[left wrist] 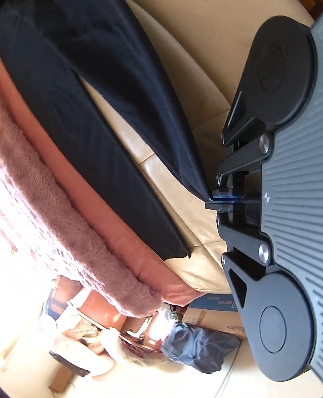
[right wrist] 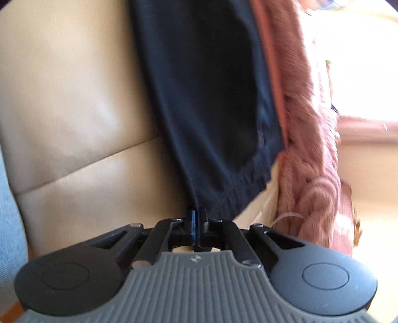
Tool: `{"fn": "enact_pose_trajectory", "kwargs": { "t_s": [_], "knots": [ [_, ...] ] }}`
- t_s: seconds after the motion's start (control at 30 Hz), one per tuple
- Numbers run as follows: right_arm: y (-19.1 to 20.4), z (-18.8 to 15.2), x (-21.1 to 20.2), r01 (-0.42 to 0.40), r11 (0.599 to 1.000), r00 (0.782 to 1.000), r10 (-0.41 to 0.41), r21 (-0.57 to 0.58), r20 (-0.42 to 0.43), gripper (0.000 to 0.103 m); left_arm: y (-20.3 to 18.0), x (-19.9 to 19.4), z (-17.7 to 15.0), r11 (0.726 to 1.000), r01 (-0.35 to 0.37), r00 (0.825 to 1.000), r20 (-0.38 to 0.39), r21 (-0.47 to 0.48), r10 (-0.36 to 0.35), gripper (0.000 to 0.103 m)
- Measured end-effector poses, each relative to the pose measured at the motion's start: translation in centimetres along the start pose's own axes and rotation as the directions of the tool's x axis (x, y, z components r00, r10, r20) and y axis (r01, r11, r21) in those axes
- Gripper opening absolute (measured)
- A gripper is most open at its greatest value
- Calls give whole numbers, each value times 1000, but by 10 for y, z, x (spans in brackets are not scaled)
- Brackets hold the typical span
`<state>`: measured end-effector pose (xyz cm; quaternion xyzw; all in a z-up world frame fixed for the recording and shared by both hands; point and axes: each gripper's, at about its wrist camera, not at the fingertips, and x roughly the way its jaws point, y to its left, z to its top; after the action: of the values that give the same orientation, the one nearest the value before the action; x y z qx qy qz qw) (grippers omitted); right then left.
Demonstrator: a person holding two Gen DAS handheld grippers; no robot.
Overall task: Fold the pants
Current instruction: 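Close left gripper on one hem while right gripper closes on the other hem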
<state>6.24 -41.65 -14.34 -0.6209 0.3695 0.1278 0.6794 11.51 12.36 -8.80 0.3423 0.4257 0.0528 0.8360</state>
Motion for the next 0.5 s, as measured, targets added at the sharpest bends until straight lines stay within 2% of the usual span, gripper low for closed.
{"fn": "enact_pose_trajectory", "kwargs": {
  "t_s": [0.17, 0.37, 0.5],
  "knots": [
    [-8, -8, -9, 33, 994, 999, -31, 109, -20, 0, 1, -14, -6, 1000, -2, 1000, 26, -16, 3, 1],
    [3, -20, -26, 28, 994, 999, -25, 103, -30, 0, 6, -39, -13, 1000, 3, 998, 70, -21, -1, 1],
    [-4, -25, -42, 54, 987, 998, -51, 152, -28, 0, 16, -47, -3, 999, -14, 995, 97, -40, 18, 1]
  ]
}}
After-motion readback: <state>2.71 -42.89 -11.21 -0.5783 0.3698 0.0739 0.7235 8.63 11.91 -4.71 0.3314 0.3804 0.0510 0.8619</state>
